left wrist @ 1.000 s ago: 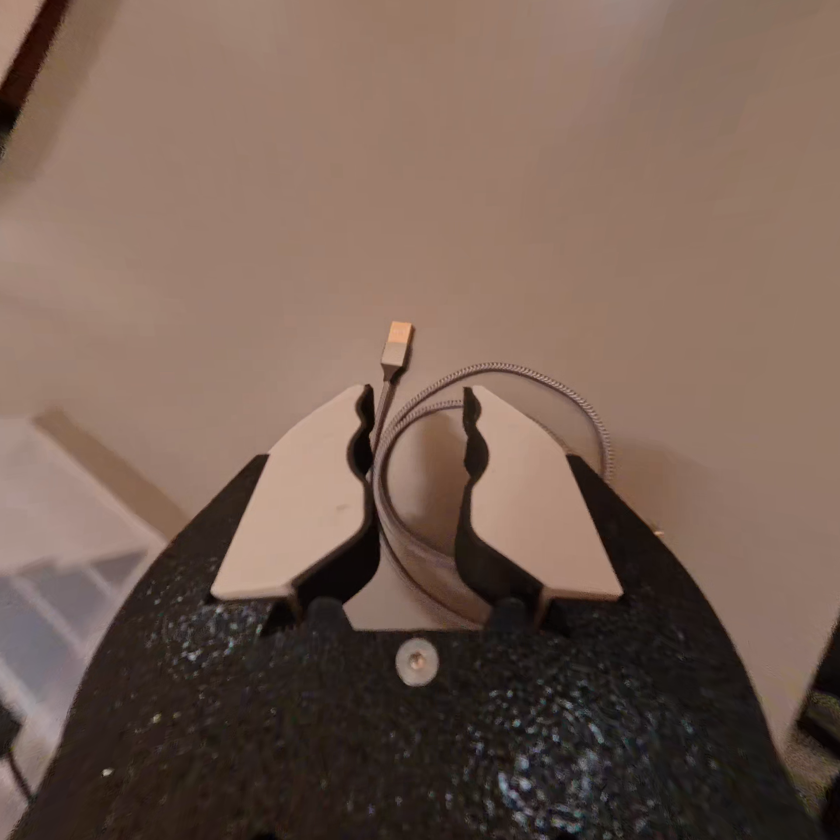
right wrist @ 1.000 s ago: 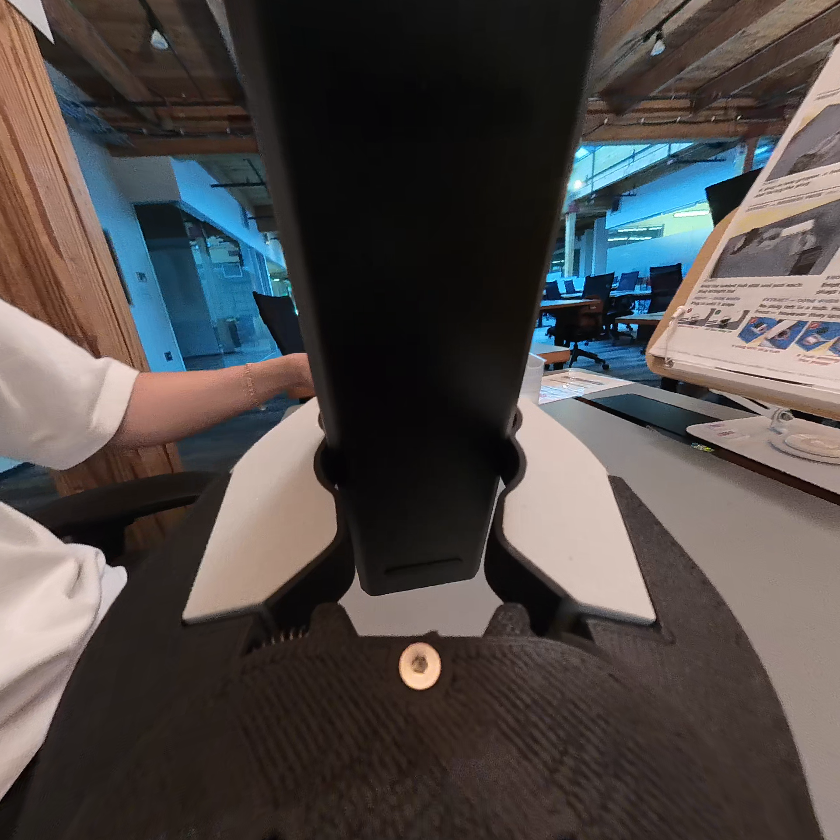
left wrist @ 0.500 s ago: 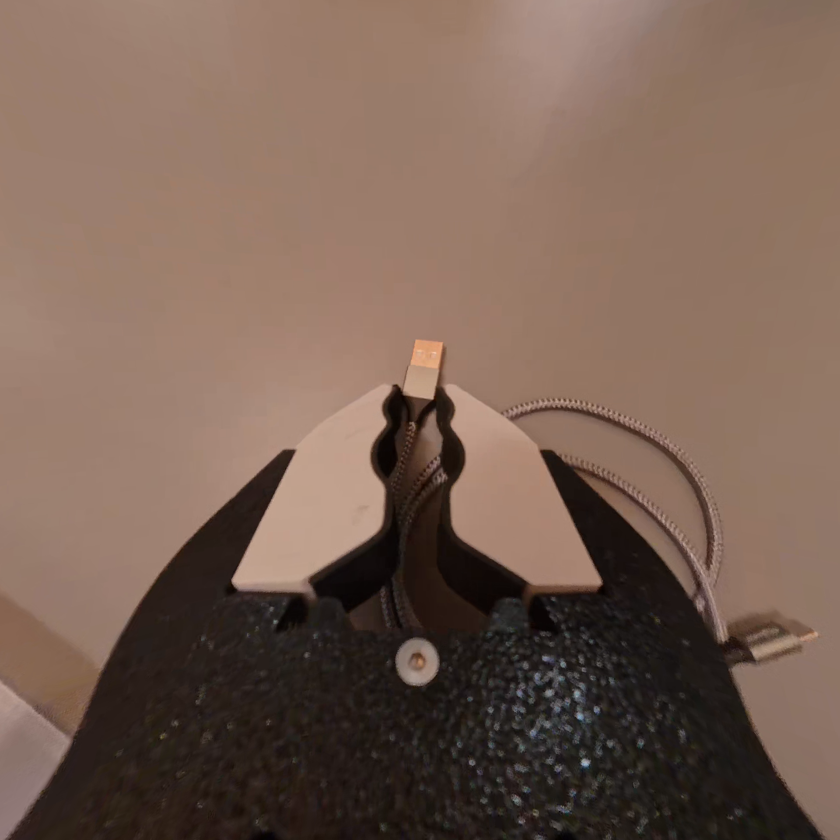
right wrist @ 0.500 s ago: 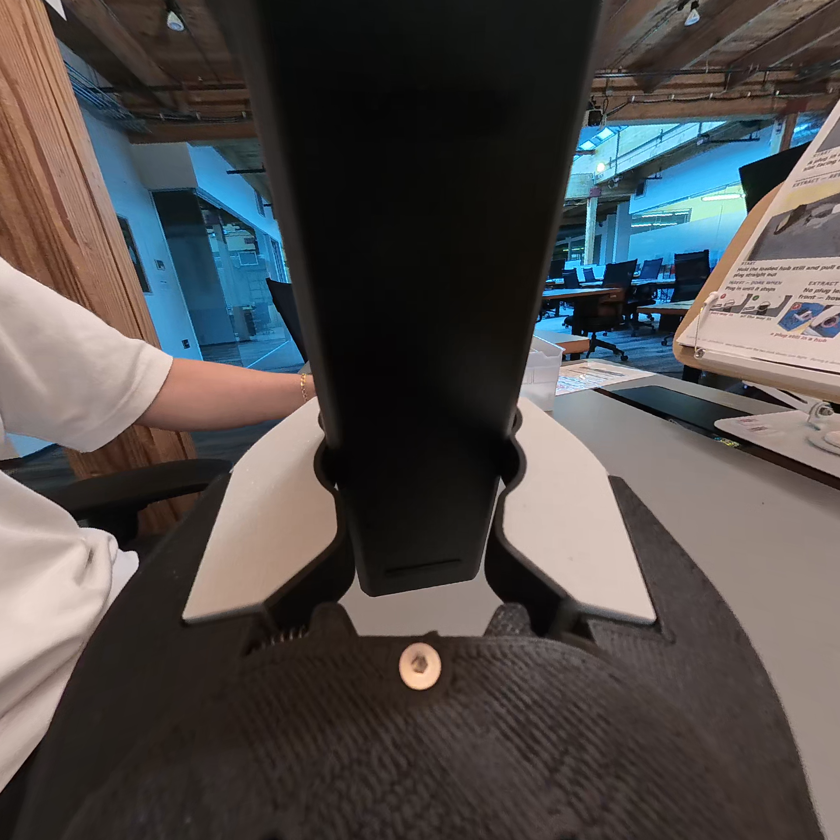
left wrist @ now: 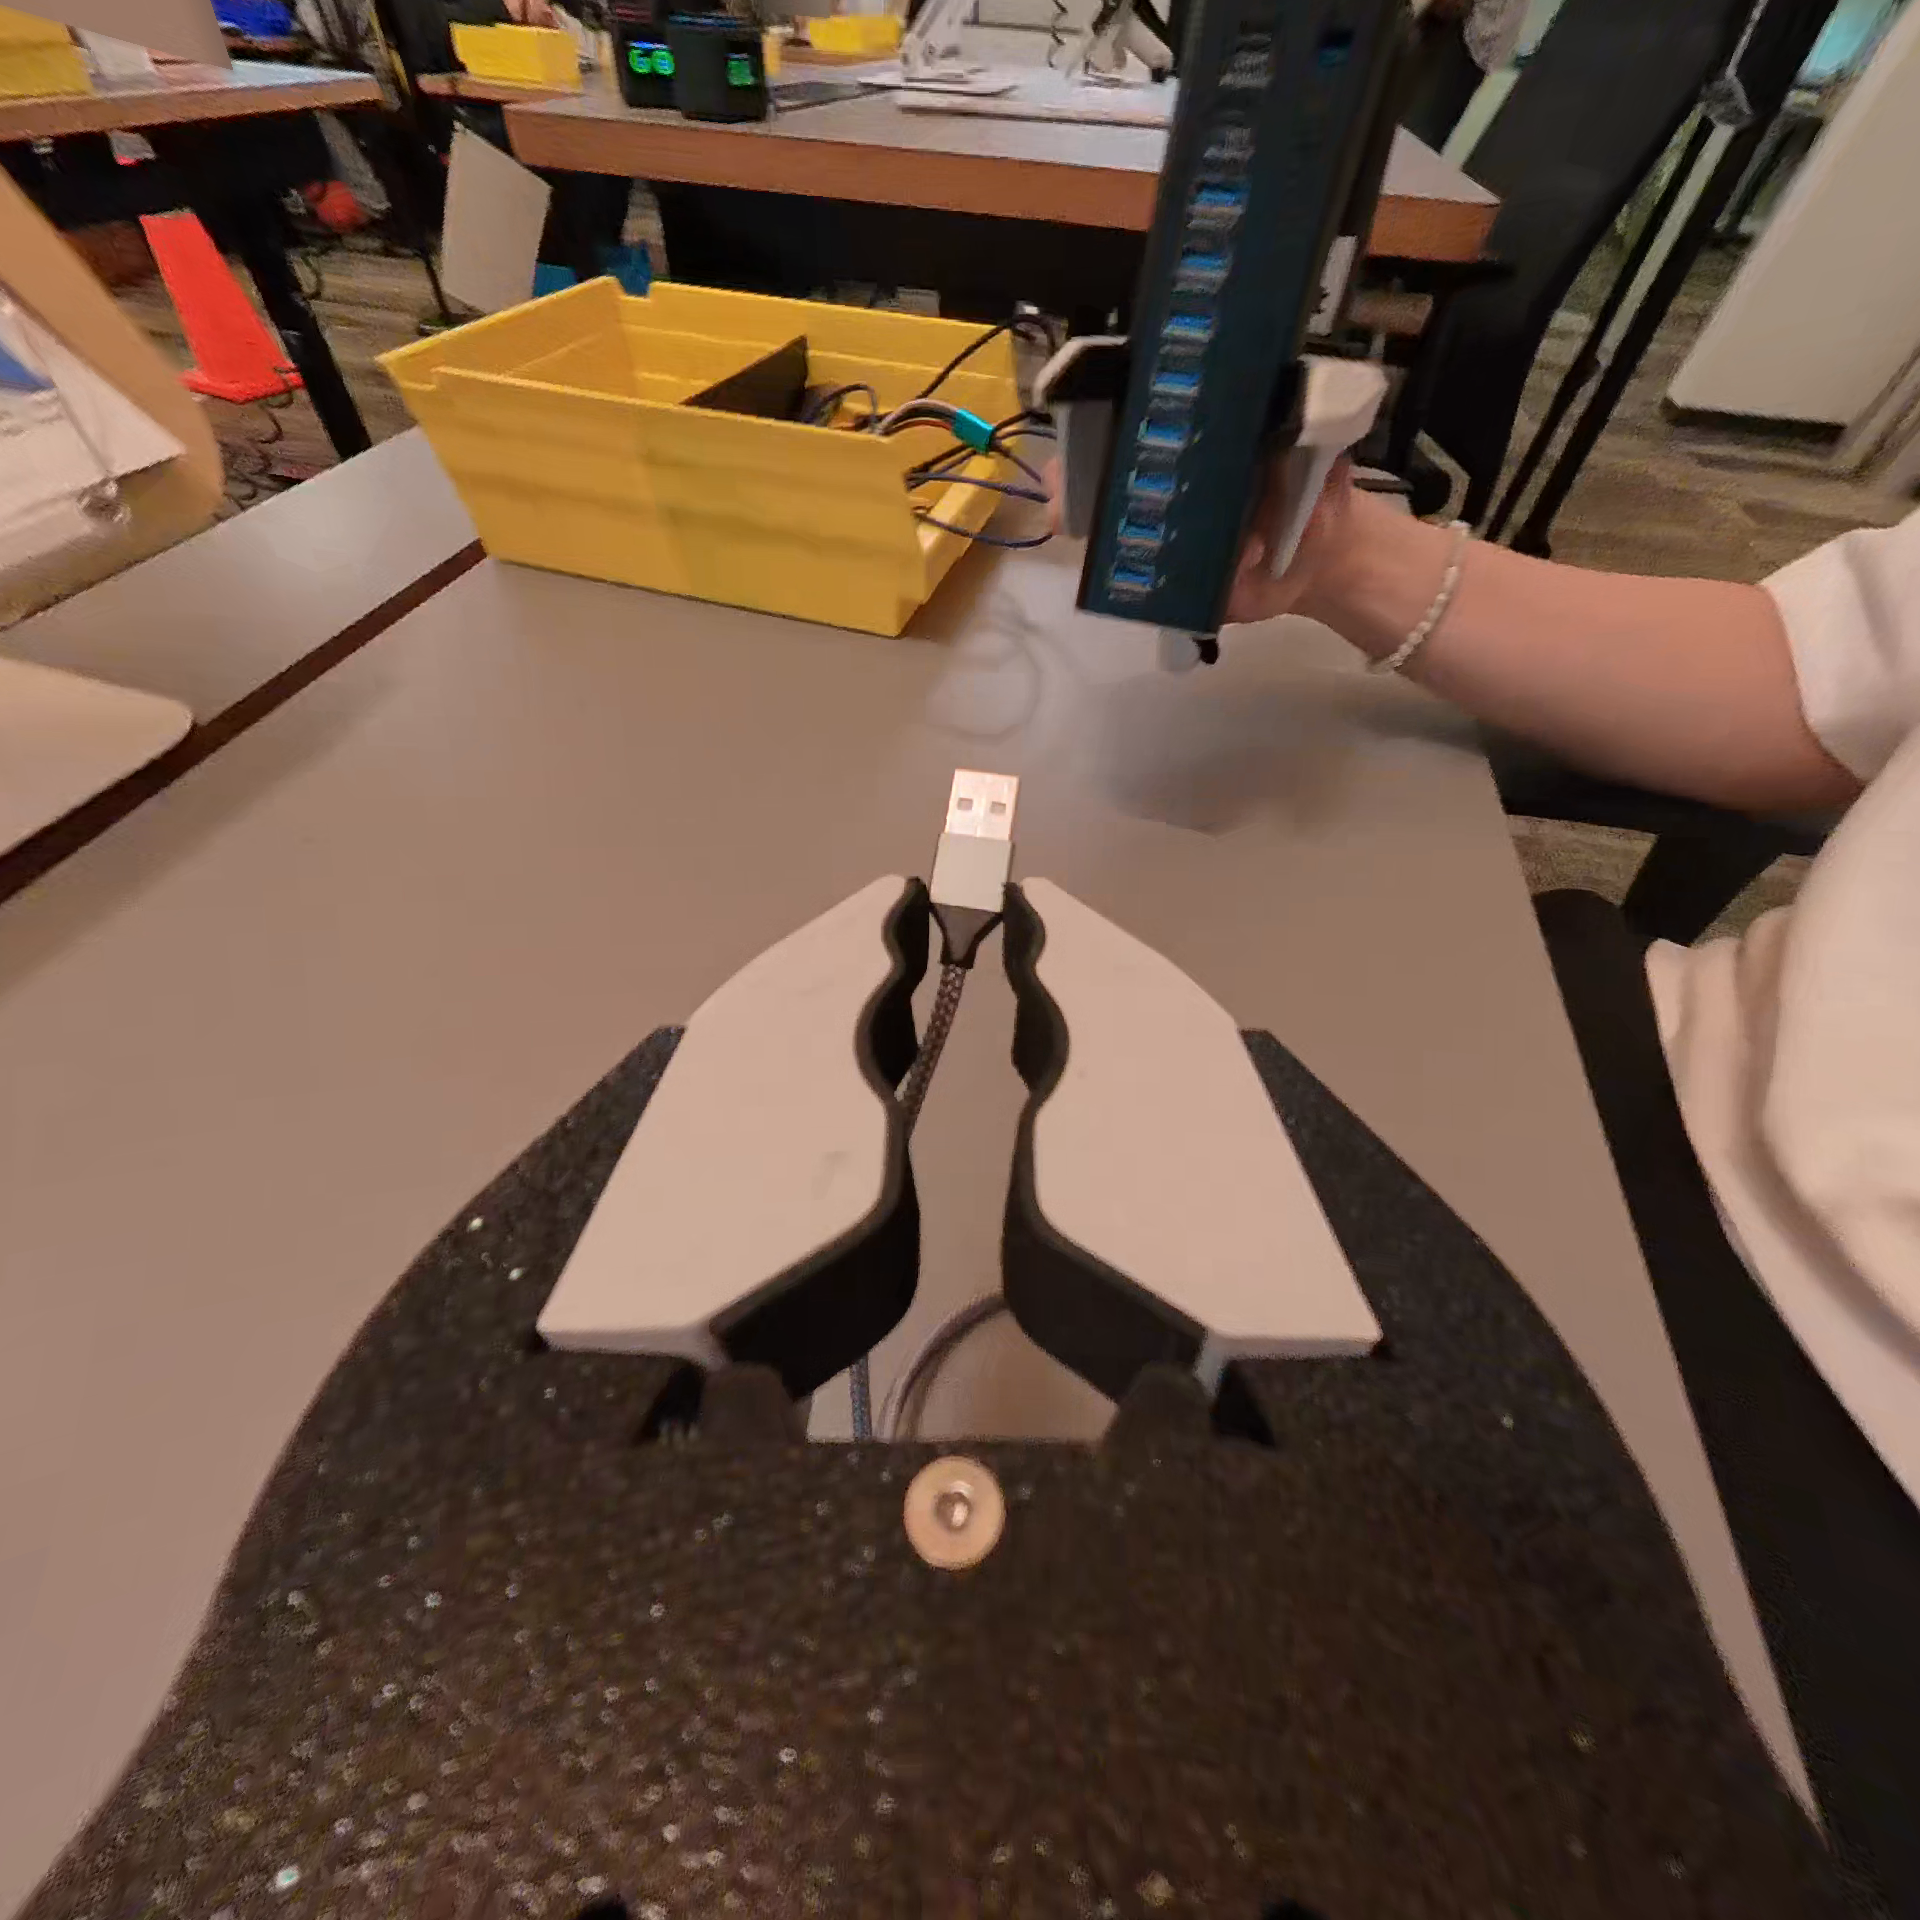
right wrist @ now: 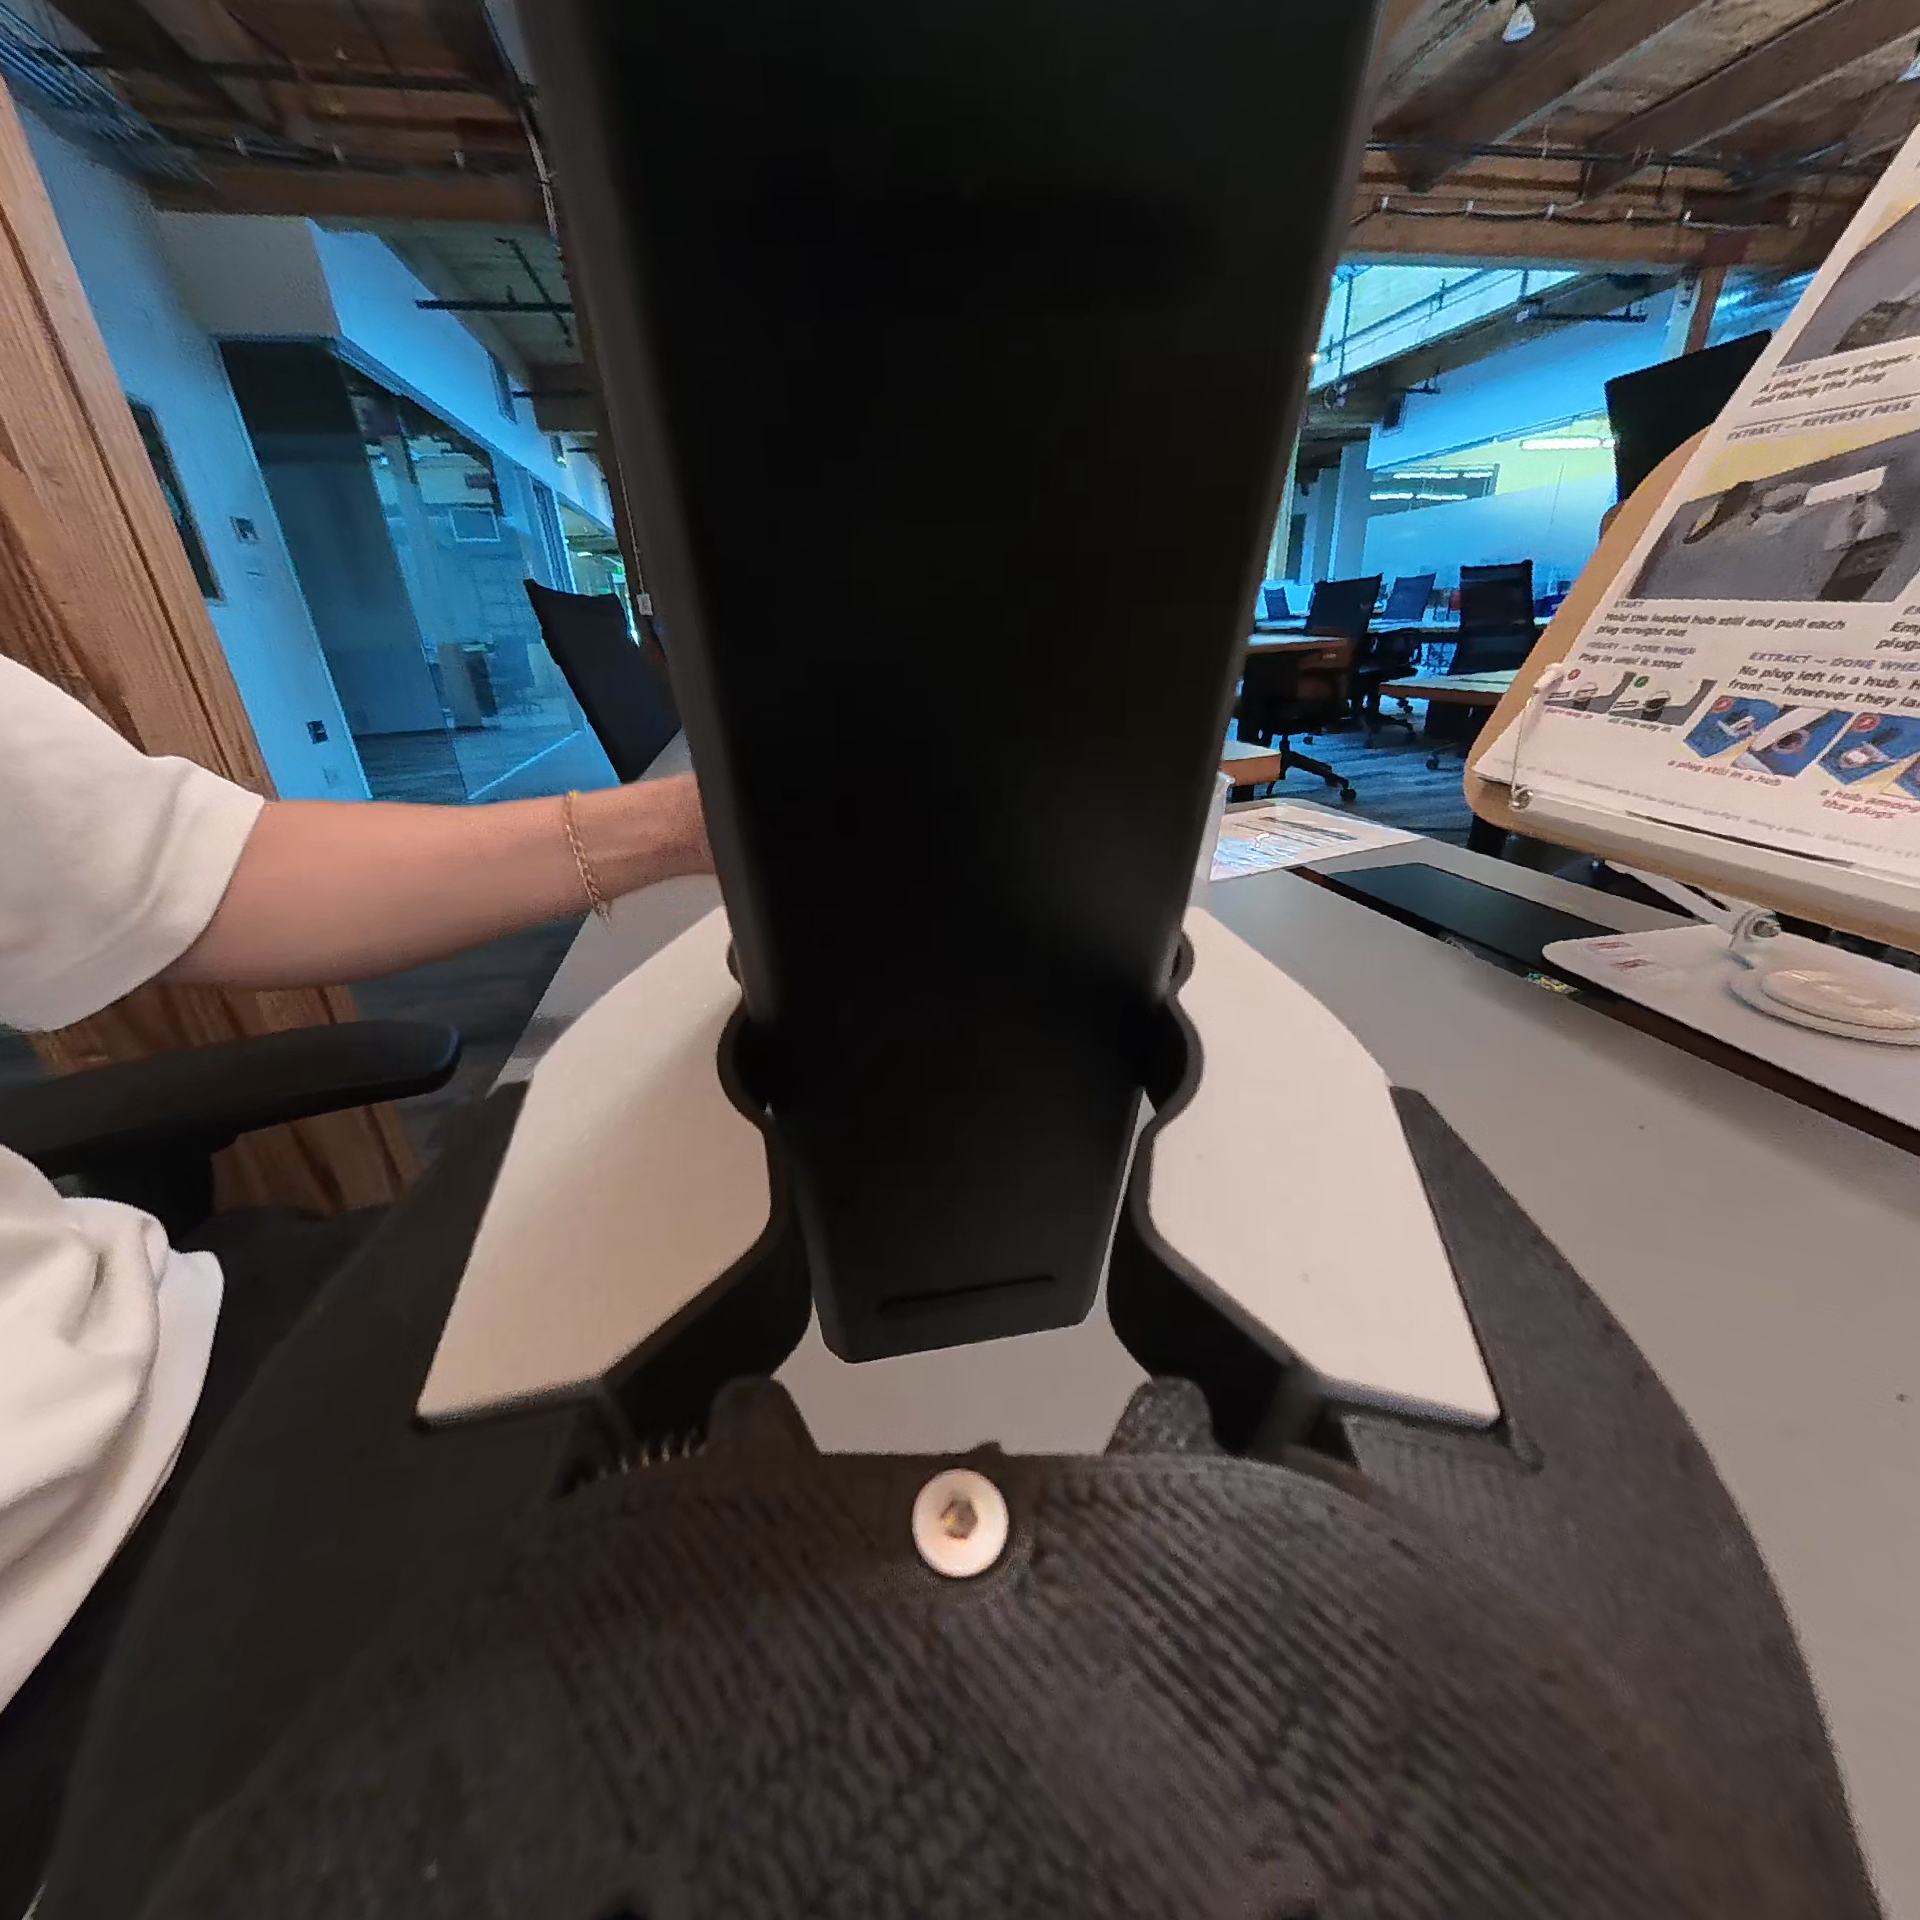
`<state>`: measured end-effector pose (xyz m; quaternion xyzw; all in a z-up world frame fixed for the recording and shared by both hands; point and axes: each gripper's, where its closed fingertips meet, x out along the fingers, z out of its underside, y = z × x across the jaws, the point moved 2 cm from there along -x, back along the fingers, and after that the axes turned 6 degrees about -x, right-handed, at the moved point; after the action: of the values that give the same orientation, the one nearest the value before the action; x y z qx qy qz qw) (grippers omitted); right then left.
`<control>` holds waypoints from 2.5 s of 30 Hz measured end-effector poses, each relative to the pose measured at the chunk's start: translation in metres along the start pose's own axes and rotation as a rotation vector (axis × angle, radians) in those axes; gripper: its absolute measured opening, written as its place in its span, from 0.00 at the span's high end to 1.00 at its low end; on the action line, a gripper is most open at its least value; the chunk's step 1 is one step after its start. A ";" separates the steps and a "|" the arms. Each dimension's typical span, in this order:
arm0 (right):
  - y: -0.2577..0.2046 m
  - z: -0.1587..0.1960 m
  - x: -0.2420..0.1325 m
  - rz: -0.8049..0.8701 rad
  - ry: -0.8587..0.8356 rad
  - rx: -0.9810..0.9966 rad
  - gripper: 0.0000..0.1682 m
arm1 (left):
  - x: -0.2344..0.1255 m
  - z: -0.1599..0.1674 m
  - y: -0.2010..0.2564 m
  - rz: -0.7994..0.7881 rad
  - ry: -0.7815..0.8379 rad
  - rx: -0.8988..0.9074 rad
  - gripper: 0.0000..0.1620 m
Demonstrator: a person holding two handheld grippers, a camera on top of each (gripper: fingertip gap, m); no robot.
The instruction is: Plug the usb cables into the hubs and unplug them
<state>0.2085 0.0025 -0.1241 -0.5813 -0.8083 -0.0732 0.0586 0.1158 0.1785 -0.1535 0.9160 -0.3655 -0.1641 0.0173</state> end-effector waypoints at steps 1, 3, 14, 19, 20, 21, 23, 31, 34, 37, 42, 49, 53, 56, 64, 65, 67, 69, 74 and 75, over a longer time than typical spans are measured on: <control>-0.001 0.002 0.001 -0.006 -0.012 0.003 0.57 | 0.003 -0.007 0.006 0.009 -0.012 0.012 0.92; -0.001 0.005 0.002 -0.001 -0.033 -0.008 0.57 | 0.010 -0.019 0.015 0.001 -0.050 0.024 0.92; -0.008 0.009 0.003 -0.084 0.005 0.018 0.57 | 0.066 -0.059 0.061 -0.105 -0.372 0.100 0.92; -0.019 0.006 0.005 -0.145 0.044 -0.002 0.57 | 0.088 -0.061 0.072 -0.135 -0.555 0.190 0.92; -0.021 0.005 0.006 -0.154 0.044 -0.002 0.57 | 0.092 -0.061 0.073 -0.131 -0.579 0.198 0.92; -0.022 0.005 0.007 -0.156 0.040 -0.006 0.57 | 0.096 -0.061 0.074 -0.129 -0.594 0.205 0.92; -0.026 0.005 0.008 -0.172 0.031 -0.017 0.57 | 0.102 -0.062 0.077 -0.118 -0.619 0.217 0.92; -0.025 0.012 0.013 -0.145 -0.011 -0.030 0.57 | 0.119 -0.058 0.078 -0.160 -0.672 0.248 0.92; -0.025 0.016 0.016 -0.140 -0.031 -0.037 0.57 | 0.122 -0.056 0.078 -0.164 -0.675 0.250 0.92; -0.027 0.018 0.019 -0.147 -0.039 -0.038 0.57 | 0.124 -0.055 0.079 -0.163 -0.671 0.246 0.92; -0.029 0.020 0.022 -0.152 -0.047 -0.033 0.57 | 0.124 -0.053 0.077 -0.189 -0.691 0.256 0.92; -0.028 0.020 0.023 -0.147 -0.036 -0.011 0.57 | 0.123 -0.051 0.076 -0.234 -0.710 0.257 0.92; -0.028 0.024 0.024 -0.143 -0.054 -0.032 0.57 | 0.124 -0.045 0.074 -0.246 -0.745 0.238 0.92; -0.029 0.024 0.025 -0.151 -0.045 -0.031 0.57 | 0.123 -0.045 0.075 -0.239 -0.758 0.208 0.92; -0.031 0.027 0.026 -0.148 -0.072 -0.058 0.57 | 0.121 -0.042 0.076 -0.235 -0.830 0.169 0.92; -0.030 0.029 0.026 -0.145 -0.085 -0.064 0.57 | 0.121 -0.042 0.076 -0.240 -0.833 0.175 0.92; -0.031 0.030 0.027 -0.147 -0.104 -0.075 0.57 | 0.122 -0.044 0.077 -0.236 -0.823 0.185 0.92; -0.031 0.028 0.027 -0.142 -0.100 -0.077 0.57 | 0.122 -0.046 0.078 -0.230 -0.803 0.186 0.92; -0.028 0.021 0.021 -0.144 -0.044 -0.028 0.57 | 0.128 -0.051 0.079 -0.168 -0.643 0.218 0.92; -0.027 0.018 0.020 -0.141 -0.023 -0.015 0.57 | 0.129 -0.053 0.078 -0.142 -0.589 0.235 0.92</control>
<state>0.1768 0.0159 -0.1398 -0.5240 -0.8473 -0.0767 0.0396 0.1677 0.0293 -0.1286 0.8481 -0.3065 -0.3797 -0.2064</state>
